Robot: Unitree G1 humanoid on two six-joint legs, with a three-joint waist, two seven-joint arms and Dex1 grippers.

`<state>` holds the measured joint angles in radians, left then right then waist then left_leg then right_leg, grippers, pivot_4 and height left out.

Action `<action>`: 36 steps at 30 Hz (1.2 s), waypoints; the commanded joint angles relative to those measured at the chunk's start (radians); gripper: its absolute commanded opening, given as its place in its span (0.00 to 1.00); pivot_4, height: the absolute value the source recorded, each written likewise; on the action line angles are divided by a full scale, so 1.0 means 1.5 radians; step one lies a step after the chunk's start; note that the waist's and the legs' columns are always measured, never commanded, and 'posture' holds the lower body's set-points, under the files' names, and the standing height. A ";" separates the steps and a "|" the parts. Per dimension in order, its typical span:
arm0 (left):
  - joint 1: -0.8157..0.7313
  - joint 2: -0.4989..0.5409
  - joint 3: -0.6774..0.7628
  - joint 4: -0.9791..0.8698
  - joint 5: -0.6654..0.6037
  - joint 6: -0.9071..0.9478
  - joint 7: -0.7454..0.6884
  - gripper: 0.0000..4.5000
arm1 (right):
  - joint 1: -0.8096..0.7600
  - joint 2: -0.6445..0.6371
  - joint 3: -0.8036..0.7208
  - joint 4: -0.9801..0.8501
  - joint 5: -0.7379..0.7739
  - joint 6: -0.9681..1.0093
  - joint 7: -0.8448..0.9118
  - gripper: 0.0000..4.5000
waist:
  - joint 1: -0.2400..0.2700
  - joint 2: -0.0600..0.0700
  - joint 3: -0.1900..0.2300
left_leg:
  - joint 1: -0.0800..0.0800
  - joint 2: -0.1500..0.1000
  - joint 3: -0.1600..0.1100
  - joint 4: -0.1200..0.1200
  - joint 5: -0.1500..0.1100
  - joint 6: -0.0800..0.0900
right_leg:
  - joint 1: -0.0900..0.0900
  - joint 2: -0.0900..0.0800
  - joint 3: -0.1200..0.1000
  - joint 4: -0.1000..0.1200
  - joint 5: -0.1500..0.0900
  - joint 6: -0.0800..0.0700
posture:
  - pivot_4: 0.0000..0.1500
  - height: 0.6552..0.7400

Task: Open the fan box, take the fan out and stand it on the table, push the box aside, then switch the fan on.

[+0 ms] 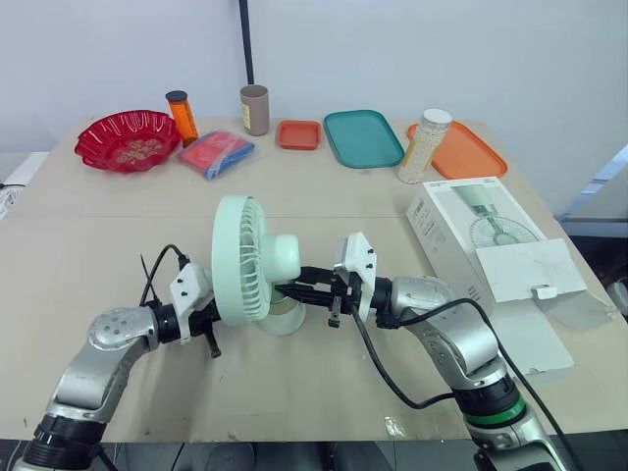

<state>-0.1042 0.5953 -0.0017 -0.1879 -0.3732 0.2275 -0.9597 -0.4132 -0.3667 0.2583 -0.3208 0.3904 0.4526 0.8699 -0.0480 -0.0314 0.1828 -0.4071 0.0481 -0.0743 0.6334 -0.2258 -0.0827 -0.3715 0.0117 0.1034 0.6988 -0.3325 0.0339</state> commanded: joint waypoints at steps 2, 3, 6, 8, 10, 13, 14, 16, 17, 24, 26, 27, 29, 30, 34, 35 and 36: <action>0.001 -0.007 -0.016 -0.041 -0.011 -0.002 -0.007 0.01 | -0.010 0.006 0.008 -0.026 0.007 0.000 0.001 0.13 | 0.000 0.000 0.000 | 0.000 0.000 0.000 0.000 0.000 0.000 | 0.000 0.000 0.000 0.000 0.000 0.000 | 1.00 1.00; -0.001 -0.008 -0.016 -0.041 -0.010 -0.002 -0.005 0.01 | -0.009 0.006 0.009 -0.027 0.007 0.000 0.000 0.13 | 0.000 0.000 0.000 | 0.000 0.000 0.000 0.000 0.000 0.000 | 0.000 0.000 0.000 0.000 0.000 0.000 | 1.00 1.00; -0.006 -0.010 -0.017 -0.039 -0.010 0.000 -0.001 0.01 | -0.009 0.007 0.010 -0.028 0.007 0.001 0.001 0.13 | 0.000 0.000 0.000 | 0.000 0.000 0.000 0.000 0.000 0.000 | 0.000 0.000 0.000 0.000 0.000 0.000 | 1.00 1.00; -0.008 -0.012 -0.019 -0.042 -0.012 0.002 0.000 0.01 | -0.006 0.005 0.014 -0.031 0.006 0.000 0.003 0.13 | 0.000 0.000 0.000 | 0.000 0.000 0.000 0.000 0.000 0.000 | 0.000 0.000 0.000 0.000 0.000 0.000 | 1.00 1.00; -0.011 -0.015 -0.020 -0.046 -0.014 0.005 0.000 0.01 | -0.004 0.005 0.016 -0.033 0.006 0.001 0.002 0.13 | 0.000 0.000 0.000 | 0.000 0.000 0.000 0.000 0.000 0.000 | 0.000 0.000 0.000 0.000 0.000 0.000 | 1.00 1.00; -0.015 -0.018 -0.022 -0.054 -0.016 0.012 0.001 0.01 | -0.003 0.006 0.018 -0.033 0.004 0.001 0.002 0.13 | 0.000 0.000 0.000 | 0.000 0.000 0.000 0.000 0.000 0.000 | 0.000 0.000 0.000 0.000 0.000 0.000 | 1.00 1.00; -0.015 -0.018 -0.022 -0.056 -0.016 0.014 0.000 0.01 | -0.003 0.006 0.018 -0.033 0.004 0.001 0.002 0.13 | 0.000 0.000 0.000 | 0.000 0.000 0.000 0.000 0.000 0.000 | 0.000 0.000 0.000 0.000 0.000 0.000 | 1.00 1.00; -0.013 -0.018 -0.022 -0.061 -0.017 0.016 -0.002 0.01 | -0.003 0.006 0.019 -0.033 0.004 0.001 0.001 0.13 | 0.000 0.000 0.000 | 0.000 0.000 0.000 0.000 0.000 0.000 | 0.000 0.000 0.000 0.000 0.000 0.000 | 1.00 1.00; -0.012 -0.018 -0.022 -0.063 -0.017 0.017 -0.003 0.01 | -0.003 0.007 0.019 -0.033 0.004 0.002 0.001 0.13 | 0.000 0.000 0.000 | 0.000 0.000 0.000 0.000 0.000 0.000 | 0.000 0.000 0.000 0.000 0.000 0.000 | 1.00 1.00; -0.007 -0.020 -0.024 -0.080 -0.021 0.029 -0.005 0.01 | -0.003 0.010 0.023 -0.031 0.001 0.002 -0.003 0.13 | 0.000 0.000 0.000 | 0.000 0.000 -0.001 0.000 0.000 0.000 | 0.000 0.000 0.000 0.000 0.000 0.000 | 1.00 1.00; -0.007 -0.022 -0.025 -0.081 -0.020 0.031 -0.004 0.01 | -0.004 0.011 0.023 -0.031 0.000 0.003 -0.004 0.13 | 0.000 0.000 0.000 | 0.000 0.000 -0.001 0.000 0.000 0.000 | 0.000 0.000 0.000 0.000 0.000 0.000 | 1.00 1.00; -0.007 -0.022 -0.024 -0.081 -0.020 0.031 -0.004 0.01 | -0.004 0.011 0.023 -0.031 0.001 0.003 -0.005 0.13 | 0.000 0.000 0.000 | 0.000 0.000 -0.001 0.000 0.000 0.000 | 0.000 0.000 0.000 0.000 0.000 0.000 | 1.00 1.00; -0.005 -0.022 -0.023 -0.082 -0.021 0.031 -0.005 0.01 | -0.004 0.012 0.023 -0.031 0.001 0.004 -0.005 0.13 | 0.000 0.000 0.000 | 0.000 0.000 -0.001 0.000 0.000 0.000 | 0.000 0.000 0.000 0.000 0.000 0.000 | 1.00 1.00; -0.005 -0.022 -0.023 -0.082 -0.021 0.031 -0.006 0.01 | -0.004 0.011 0.024 -0.031 0.000 0.003 -0.005 0.13 | 0.000 0.000 0.000 | 0.000 0.000 -0.001 0.000 0.000 0.000 | 0.000 0.000 0.000 0.000 0.000 0.000 | 1.00 1.00; -0.006 -0.023 -0.023 -0.080 -0.019 0.030 -0.005 0.01 | -0.005 0.012 0.024 -0.031 0.000 0.004 -0.005 0.13 | 0.000 0.000 0.000 | 0.000 0.000 -0.001 0.000 0.000 0.000 | 0.000 0.000 0.000 0.000 0.000 0.000 | 1.00 1.00; -0.006 -0.023 -0.024 -0.080 -0.019 0.030 -0.004 0.01 | -0.005 0.012 0.024 -0.030 0.000 0.004 -0.005 0.13 | 0.000 0.000 0.000 | 0.000 0.000 -0.001 0.000 0.000 0.000 | 0.000 0.000 -0.001 0.000 0.000 0.000 | 1.00 1.00; -0.006 -0.024 -0.024 -0.081 -0.018 0.030 -0.003 0.01 | -0.005 0.012 0.024 -0.030 0.000 0.003 -0.006 0.13 | 0.000 0.000 0.000 | 0.000 0.000 -0.001 0.000 0.000 0.000 | 0.000 0.000 -0.001 0.000 0.000 0.000 | 1.00 1.00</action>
<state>-0.1087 0.5725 -0.0006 -0.2196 -0.3712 0.2866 -0.9428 -0.4125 -0.3623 0.2673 -0.3321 0.3873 0.4568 0.8639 -0.0478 -0.0314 0.1828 -0.4072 0.0479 -0.0754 0.6337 -0.2258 -0.0826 -0.3711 0.0116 0.1026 0.6987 -0.3326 0.0339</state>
